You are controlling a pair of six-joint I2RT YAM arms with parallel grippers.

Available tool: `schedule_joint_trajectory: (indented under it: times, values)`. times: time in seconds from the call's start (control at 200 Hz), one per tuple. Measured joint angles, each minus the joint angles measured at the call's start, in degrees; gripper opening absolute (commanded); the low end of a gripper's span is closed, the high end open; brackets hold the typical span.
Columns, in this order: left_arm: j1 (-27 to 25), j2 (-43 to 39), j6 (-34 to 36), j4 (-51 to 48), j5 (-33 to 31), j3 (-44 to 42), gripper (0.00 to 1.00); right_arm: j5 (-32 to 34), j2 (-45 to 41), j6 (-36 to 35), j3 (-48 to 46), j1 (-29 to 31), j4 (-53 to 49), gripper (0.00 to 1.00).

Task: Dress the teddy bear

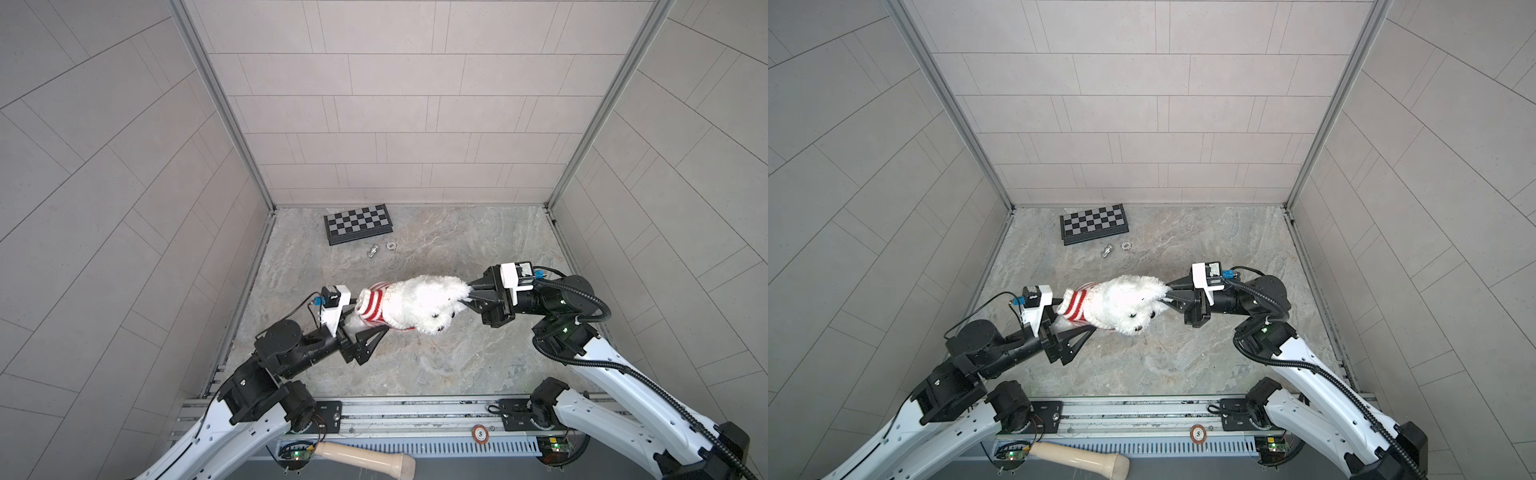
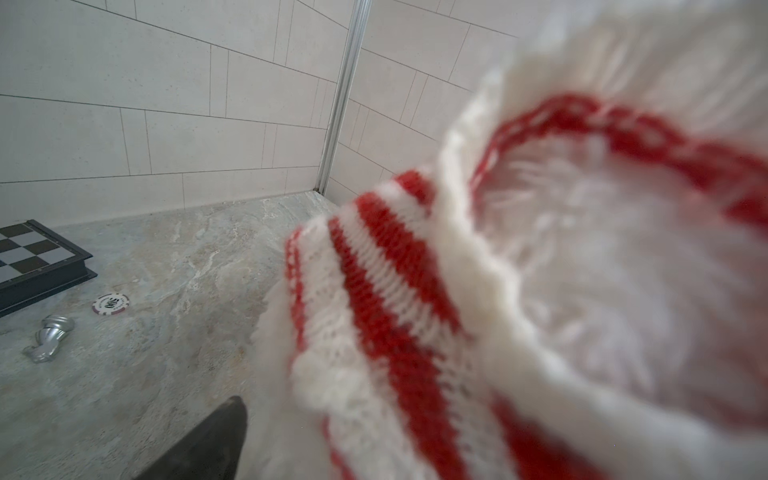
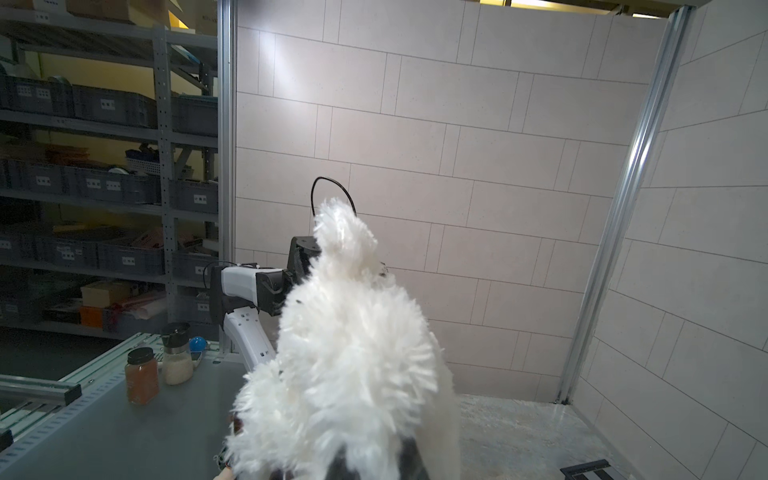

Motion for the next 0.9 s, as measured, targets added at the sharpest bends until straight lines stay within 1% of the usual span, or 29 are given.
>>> schedule_joint_trajectory:
  times: [0.045, 0.12, 0.24, 0.27, 0.335, 0.375, 0.436, 0.476, 0.576, 0.691, 0.806, 0.901]
  values:
    - [0.0, 0.4, -0.8, 1.8, 0.4, -0.3, 0.51, 0.0, 0.0, 0.5, 0.0, 0.0, 1.0, 0.0]
    - [0.0, 0.7, -0.9, 3.6, 0.7, -0.5, 0.28, 0.1, 0.0, 1.1, -0.1, 0.0, 1.7, 0.0]
    - [0.0, 0.7, -0.7, 5.2, 0.3, -0.5, 0.05, 0.9, -0.6, 1.2, -0.9, 0.0, 1.9, 0.0]
    - [0.0, 0.6, -0.4, 5.2, 0.1, -0.3, 0.0, 1.4, -1.1, 0.9, -1.4, 0.0, 1.5, 0.08]
    - [0.0, 0.5, 0.4, 4.5, -1.0, 0.1, 0.0, 3.2, -2.5, -0.2, -2.4, 0.0, -0.6, 0.33]
    - [0.0, 0.3, 1.1, 3.3, -2.1, 0.6, 0.0, 4.9, -4.0, -1.3, -3.1, 0.0, -2.7, 0.45]
    - [0.0, -0.1, 2.3, 2.1, -4.1, 1.3, 0.0, 7.9, -6.6, -3.3, -4.4, 0.0, -6.2, 0.57]
    - [0.0, -0.4, 3.2, 1.2, -5.5, 1.9, 0.0, 9.7, -8.6, -4.1, -5.0, 0.0, -8.8, 0.62]
    - [0.0, -0.6, 6.0, -0.9, -8.4, 3.3, 0.0, 14.1, -13.2, -7.5, -5.3, 0.0, -16.2, 0.67]
    - [0.0, -0.1, 8.8, -2.8, -10.8, 4.3, 0.0, 18.8, -16.6, -11.1, -3.4, 0.0, -24.9, 0.67]
    - [0.0, 0.6, 10.1, -3.9, -13.0, 4.3, 0.0, 23.2, -15.9, -14.1, 1.4, 0.6, -31.1, 0.68]
    - [-0.4, 1.6, 9.9, -4.3, -15.7, 4.3, 0.0, 26.9, -14.0, -16.3, 5.7, 2.3, -35.5, 0.69]
